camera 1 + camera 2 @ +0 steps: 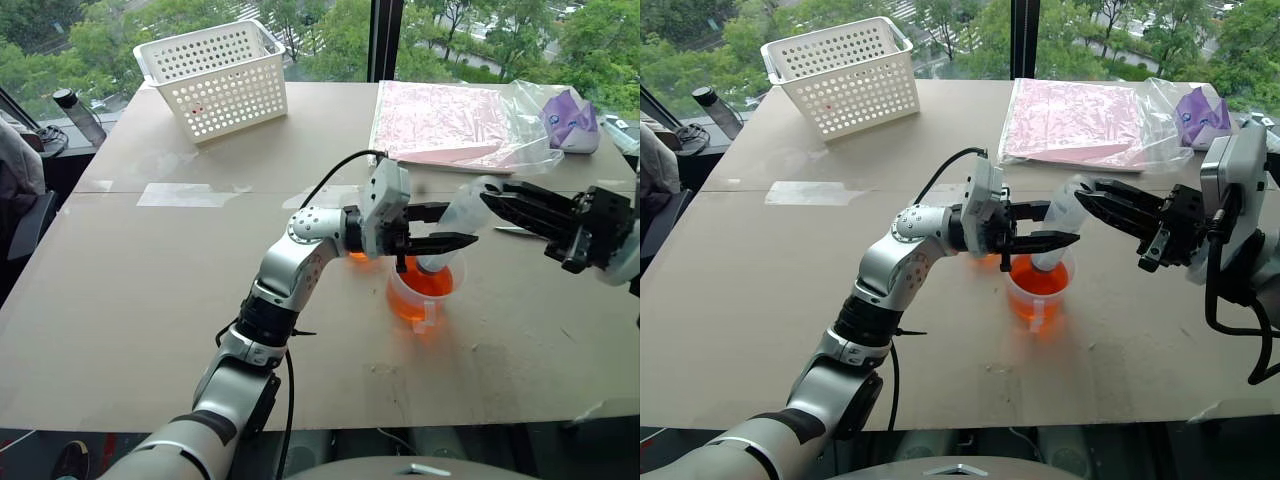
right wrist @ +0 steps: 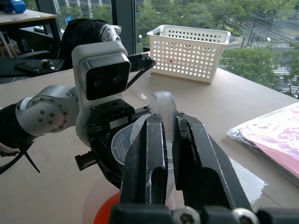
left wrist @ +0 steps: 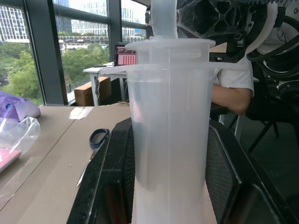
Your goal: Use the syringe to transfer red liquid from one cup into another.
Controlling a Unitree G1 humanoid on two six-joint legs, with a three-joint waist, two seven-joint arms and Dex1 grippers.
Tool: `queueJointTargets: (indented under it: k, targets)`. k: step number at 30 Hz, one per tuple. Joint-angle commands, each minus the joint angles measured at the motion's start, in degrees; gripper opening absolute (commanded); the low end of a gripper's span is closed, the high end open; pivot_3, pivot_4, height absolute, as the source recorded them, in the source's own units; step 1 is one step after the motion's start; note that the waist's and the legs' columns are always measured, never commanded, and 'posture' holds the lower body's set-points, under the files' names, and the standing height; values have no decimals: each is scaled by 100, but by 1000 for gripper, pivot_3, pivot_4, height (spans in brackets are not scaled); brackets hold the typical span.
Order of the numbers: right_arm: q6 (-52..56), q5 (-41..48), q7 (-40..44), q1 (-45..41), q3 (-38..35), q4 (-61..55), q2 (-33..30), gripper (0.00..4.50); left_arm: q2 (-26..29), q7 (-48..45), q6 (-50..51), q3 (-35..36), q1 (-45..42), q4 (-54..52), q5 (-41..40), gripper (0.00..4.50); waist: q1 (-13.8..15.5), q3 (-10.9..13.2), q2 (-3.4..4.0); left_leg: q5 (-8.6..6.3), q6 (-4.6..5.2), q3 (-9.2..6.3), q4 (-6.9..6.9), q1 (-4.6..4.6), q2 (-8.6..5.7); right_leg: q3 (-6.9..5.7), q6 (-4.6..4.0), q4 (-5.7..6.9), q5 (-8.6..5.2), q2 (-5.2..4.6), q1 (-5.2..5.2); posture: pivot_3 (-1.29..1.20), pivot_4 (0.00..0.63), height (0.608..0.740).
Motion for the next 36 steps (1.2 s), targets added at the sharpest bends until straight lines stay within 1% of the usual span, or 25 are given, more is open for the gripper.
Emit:
queueJointTargets:
  k: [1,6,12,15,21,36]
  targets:
    - [-32,47,-263,-152,-217,196,55,23,28,-52,-38,100,-19,-205,-135,1417,0,0,0,0,0,0,0,0,0,0,0,0,0,0,0,0,150,740]
    - [3,322,-494,-458,-277,314,141,23,5,-73,-92,101,38,-31,-102,1417,-1,0,0,0,0,0,0,0,0,0,0,0,0,0,0,0,150,740]
    - [30,426,-656,-598,-300,346,201,23,8,-140,-183,53,90,78,-32,1417,2,0,0,0,0,0,0,-1,0,0,0,-2,0,0,0,0,150,740]
    - [25,481,-705,-600,-370,377,237,23,-31,-67,-31,100,147,34,-156,1417,2,0,0,0,0,0,0,-1,0,-1,0,-1,0,0,0,0,150,740]
    - [19,727,-867,-672,-440,445,286,23,-1,-85,-21,70,156,34,-155,1417,1,0,0,0,0,0,0,-1,0,-1,0,-1,0,0,0,0,150,740]
    - [-10,866,-971,-611,-435,436,355,23,15,-105,-24,34,188,-27,-162,1417,2,0,0,0,0,0,-1,-1,0,0,0,-1,0,0,0,0,150,740]
